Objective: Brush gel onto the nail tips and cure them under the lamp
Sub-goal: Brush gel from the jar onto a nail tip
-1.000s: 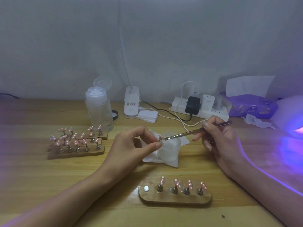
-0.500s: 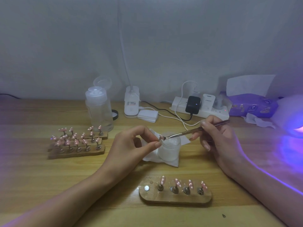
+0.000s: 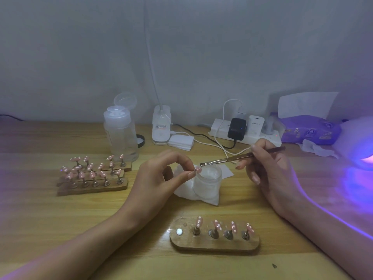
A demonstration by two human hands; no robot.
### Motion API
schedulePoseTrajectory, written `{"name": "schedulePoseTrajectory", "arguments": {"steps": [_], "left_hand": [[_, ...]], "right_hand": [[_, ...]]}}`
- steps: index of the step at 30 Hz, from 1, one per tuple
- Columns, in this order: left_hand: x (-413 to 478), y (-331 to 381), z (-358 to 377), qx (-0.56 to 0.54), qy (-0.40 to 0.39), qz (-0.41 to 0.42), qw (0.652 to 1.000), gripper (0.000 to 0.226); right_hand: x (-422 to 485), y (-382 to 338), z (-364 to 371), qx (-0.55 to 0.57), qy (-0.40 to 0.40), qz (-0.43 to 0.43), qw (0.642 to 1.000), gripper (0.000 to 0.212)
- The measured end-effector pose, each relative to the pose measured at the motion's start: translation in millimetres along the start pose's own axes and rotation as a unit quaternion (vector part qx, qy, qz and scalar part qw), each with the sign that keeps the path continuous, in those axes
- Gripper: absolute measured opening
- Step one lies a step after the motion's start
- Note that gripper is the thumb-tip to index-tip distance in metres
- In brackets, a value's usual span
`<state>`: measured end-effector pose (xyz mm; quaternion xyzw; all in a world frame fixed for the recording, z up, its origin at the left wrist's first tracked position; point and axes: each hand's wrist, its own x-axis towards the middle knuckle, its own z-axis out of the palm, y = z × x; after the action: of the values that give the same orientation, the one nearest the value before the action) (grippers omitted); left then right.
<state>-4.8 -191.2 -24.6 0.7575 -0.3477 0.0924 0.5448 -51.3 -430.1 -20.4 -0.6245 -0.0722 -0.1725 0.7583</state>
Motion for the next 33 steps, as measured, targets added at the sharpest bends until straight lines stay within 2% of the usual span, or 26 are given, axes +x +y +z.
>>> {"name": "schedulePoseTrajectory", "arguments": {"steps": [3,7,12,17,22,27,31,33], "left_hand": [[-0.5,-0.2,-0.1,0.004,-0.002,0.01,1.0,0.003],[-0.6,-0.8,0.0,0.006,0.001,0.017,1.0,0.004],[-0.4,-2.1,-0.2,0.014,-0.002,0.033,0.999,0.014],[-0.9,-1.9,0.4,0.014,-0.004,0.039,0.999,0.002],[-0.5,-2.5,-0.3,0.013,-0.006,0.025,1.0,0.003],[-0.1,1.0,0.6,-0.01,0.004,0.005,1.0,0.009],[-0.5,3.2,1.4,-0.007,0.003,0.005,1.0,0.005],[-0.7,4.1,0.9,-0.008,0.003,0.003,1.0,0.006]], "right_hand": [[-0.4,0.2,2.2,-0.004,-0.015,0.01,1.0,0.023],[-1.2,0.1,0.0,-0.02,0.031,0.009,0.999,0.022],[-2.5,-1.8,5.3,-0.012,-0.014,-0.006,1.0,0.022],[-3.6,-0.6,2.3,-0.028,0.034,-0.008,0.999,0.024],[-4.0,-2.9,6.3,-0.014,-0.013,-0.006,1.0,0.022],[-3.6,-2.1,2.4,-0.023,0.051,-0.007,0.998,0.03],[-3.4,-2.8,5.5,-0.009,-0.007,-0.017,1.0,0.022],[-3.6,-1.2,4.4,-0.027,0.002,-0.008,1.0,0.021]]}}
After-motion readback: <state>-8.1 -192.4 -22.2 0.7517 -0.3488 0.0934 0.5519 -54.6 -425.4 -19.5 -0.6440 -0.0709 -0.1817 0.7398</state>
